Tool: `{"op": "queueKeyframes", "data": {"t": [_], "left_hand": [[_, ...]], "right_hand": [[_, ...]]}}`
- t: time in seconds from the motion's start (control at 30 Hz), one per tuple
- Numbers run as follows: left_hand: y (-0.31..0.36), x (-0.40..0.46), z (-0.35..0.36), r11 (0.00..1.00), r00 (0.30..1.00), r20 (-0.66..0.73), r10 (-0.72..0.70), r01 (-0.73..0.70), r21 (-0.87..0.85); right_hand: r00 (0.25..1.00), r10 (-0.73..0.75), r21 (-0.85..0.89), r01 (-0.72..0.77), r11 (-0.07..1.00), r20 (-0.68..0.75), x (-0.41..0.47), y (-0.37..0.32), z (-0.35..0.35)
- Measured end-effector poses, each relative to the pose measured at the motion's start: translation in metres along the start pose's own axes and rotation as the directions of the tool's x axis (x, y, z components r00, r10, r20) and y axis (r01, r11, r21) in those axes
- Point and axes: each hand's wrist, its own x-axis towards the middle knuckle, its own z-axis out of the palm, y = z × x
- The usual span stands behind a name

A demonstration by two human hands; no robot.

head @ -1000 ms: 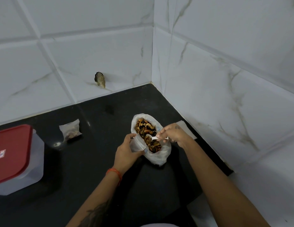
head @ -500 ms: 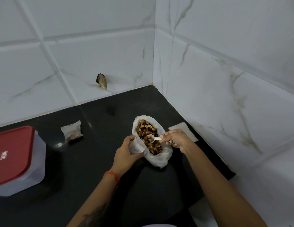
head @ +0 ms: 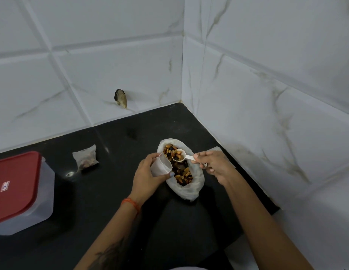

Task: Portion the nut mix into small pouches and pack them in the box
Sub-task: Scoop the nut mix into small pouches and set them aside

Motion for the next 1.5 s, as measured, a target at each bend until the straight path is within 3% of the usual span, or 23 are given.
{"op": "queueKeyframes", "data": {"t": [0.1, 0.2, 0.33, 0.43, 0.53, 0.7, 0.97, 1.3, 1.43, 1.5], "left_hand": [[0.009, 0.002, -0.002, 0.997, 1.0, 0.023, 0.006, -0.005, -0.071], [0.015, 0.003, -0.001, 0.992, 0.999, 0.026, 0.022, -0.018, -0.122], [0.015, 0.004, 0.0, 0.987, 0.999, 0.017, 0.028, -0.025, -0.157], [0.013, 0.006, 0.0, 0.978, 1.0, 0.028, 0.012, -0.006, -0.21], [0.013, 0.006, 0.0, 0.97, 0.999, 0.035, 0.01, -0.002, -0.243], [0.014, 0.007, 0.001, 0.953, 0.999, 0.032, -0.006, 0.015, -0.302], [0.021, 0.006, 0.001, 0.934, 1.0, 0.024, -0.012, 0.019, -0.356], [0.021, 0.007, -0.001, 0.924, 1.0, 0.013, 0.009, -0.003, -0.382], [0.02, 0.008, 0.0, 0.925, 1.0, 0.017, 0.018, -0.011, -0.38], [0.021, 0.009, 0.0, 0.92, 1.0, 0.016, 0.004, 0.003, -0.393]], "right_hand": [[0.995, -0.09, -0.035, 0.092, 0.995, 0.048, -0.014, -0.009, 0.009], [0.962, -0.271, -0.205, 0.27, 0.941, 0.021, -0.024, -0.014, 0.021], [0.802, -0.587, -0.535, 0.545, 0.646, 0.109, -0.027, -0.011, 0.034], [0.696, -0.696, -0.553, 0.656, 0.514, 0.178, -0.025, -0.006, 0.034], [0.663, -0.725, -0.543, 0.684, 0.487, 0.184, -0.023, -0.007, 0.03], [0.7, -0.685, -0.507, 0.674, 0.538, 0.203, -0.024, -0.006, 0.026], [0.677, -0.724, -0.429, 0.698, 0.574, 0.133, -0.025, -0.009, 0.024], [0.699, -0.701, -0.317, 0.702, 0.637, 0.14, -0.025, -0.012, 0.024], [0.676, -0.718, -0.44, 0.702, 0.56, 0.164, -0.022, -0.007, 0.027], [0.608, -0.785, -0.415, 0.748, 0.518, 0.116, -0.022, -0.005, 0.028]]}}
